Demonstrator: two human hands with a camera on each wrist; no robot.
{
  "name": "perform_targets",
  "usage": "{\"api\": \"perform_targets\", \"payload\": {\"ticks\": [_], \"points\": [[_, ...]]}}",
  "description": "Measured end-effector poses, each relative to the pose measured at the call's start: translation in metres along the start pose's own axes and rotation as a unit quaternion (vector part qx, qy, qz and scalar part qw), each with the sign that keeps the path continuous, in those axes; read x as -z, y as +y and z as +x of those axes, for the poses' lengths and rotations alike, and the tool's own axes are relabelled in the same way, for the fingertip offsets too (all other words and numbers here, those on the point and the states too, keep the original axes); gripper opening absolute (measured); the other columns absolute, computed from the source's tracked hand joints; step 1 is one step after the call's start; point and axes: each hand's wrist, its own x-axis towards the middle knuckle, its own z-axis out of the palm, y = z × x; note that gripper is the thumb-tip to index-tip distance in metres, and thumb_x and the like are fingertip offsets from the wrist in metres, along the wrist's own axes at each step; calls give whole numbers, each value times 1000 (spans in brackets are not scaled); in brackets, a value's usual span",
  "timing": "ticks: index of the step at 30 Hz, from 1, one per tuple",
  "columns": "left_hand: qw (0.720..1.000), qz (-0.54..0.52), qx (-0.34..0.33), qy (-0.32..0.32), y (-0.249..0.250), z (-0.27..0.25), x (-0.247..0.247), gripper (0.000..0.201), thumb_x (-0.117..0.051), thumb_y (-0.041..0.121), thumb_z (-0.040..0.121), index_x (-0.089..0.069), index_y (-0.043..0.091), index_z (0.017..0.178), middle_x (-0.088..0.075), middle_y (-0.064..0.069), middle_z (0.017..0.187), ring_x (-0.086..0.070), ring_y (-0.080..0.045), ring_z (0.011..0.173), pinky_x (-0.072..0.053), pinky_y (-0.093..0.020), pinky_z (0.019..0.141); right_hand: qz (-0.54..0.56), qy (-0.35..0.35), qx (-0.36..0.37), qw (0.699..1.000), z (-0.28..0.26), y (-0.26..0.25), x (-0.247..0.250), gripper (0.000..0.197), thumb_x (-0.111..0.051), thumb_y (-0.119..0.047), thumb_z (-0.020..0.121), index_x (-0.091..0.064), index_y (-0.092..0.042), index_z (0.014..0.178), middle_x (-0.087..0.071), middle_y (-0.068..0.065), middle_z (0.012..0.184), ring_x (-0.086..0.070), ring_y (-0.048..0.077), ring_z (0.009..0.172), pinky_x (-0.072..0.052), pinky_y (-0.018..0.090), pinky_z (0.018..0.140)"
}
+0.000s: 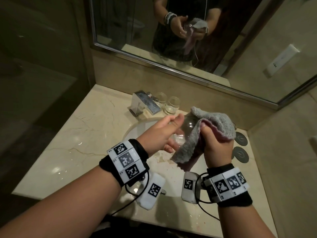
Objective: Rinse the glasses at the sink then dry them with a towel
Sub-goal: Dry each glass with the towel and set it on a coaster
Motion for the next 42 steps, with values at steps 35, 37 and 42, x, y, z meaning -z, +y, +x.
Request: {"api": "perform_targets", "payload": {"ticks": [35, 37, 42], "points": [[999, 33, -4, 25, -1, -3, 4, 60, -67, 52, 74, -51, 22, 123, -61, -1, 116, -61, -10, 60, -51, -26, 53, -10, -25, -27, 999, -3, 5, -4, 9, -65, -25, 78, -74, -23, 79, -73, -2, 83, -69, 18, 86, -55, 37, 83], [982, 160, -98, 31, -3, -6, 5, 56, -75, 37, 79, -47, 30, 127, -55, 15, 120, -60, 0, 68, -56, -24, 62, 44, -44, -162, 985, 1, 2, -6, 18, -57, -17, 88, -73, -9, 90, -72, 11, 87, -68, 30, 85, -54, 48, 82], [1000, 19, 13, 6, -5, -2, 3, 81, -57, 74, 68, -41, 31, 134, -56, 0, 122, -63, -11, 68, -52, -25, 54, 42, -28, -141, 989, 0, 5, -1, 12, -62, -21, 83, -73, -17, 81, -72, 3, 80, -68, 20, 80, -55, 39, 75]]}}
